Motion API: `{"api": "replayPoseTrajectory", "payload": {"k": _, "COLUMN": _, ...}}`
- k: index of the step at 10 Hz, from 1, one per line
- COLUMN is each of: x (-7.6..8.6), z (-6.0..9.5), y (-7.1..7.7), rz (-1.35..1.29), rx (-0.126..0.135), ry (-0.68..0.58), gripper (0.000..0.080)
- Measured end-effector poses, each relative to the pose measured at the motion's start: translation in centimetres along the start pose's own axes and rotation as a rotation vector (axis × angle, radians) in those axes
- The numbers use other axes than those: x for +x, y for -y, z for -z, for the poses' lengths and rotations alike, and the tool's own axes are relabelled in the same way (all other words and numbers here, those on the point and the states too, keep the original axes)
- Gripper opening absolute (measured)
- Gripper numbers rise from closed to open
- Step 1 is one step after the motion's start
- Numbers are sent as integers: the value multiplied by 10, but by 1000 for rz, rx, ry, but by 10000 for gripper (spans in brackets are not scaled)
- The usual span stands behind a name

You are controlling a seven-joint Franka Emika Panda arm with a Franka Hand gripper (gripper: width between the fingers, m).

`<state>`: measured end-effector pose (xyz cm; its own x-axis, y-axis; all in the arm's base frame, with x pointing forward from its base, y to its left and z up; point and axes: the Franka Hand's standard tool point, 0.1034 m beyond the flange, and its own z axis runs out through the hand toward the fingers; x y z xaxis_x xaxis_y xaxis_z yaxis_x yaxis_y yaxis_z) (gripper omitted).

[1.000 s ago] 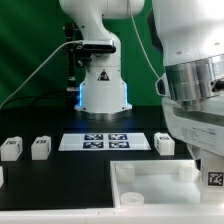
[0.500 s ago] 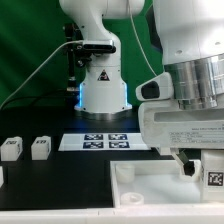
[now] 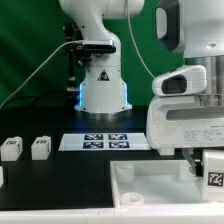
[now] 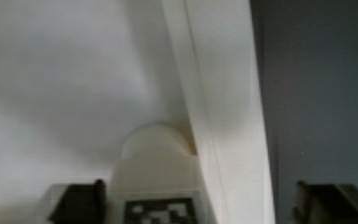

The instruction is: Assemble one leg

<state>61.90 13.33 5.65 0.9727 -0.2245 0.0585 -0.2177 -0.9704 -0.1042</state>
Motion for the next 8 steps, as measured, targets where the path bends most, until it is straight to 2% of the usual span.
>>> {"api": "replayPoseTrajectory", "payload": {"k": 1, "x": 0, "z": -1, "y": -7, "rz": -136, "rx": -8, "ry": 4, "gripper": 295}}
{"api": "replayPoseTrajectory", "payload": {"k": 4, "x": -1, "z": -2, "y": -4, "rz": -438, "rx": 3, "ry": 7, "gripper": 293}}
{"api": "replayPoseTrajectory", "payload": {"k": 7, "x": 4, "z": -4, "y": 3, "rz": -913, "rx": 42, "ry": 28, "gripper": 293}}
{"api": "replayPoseTrajectory", "payload": {"k": 8, "x": 7, "z": -4, "y": 4, "rz": -1070, "rx": 69, "ry": 38, "gripper": 293}}
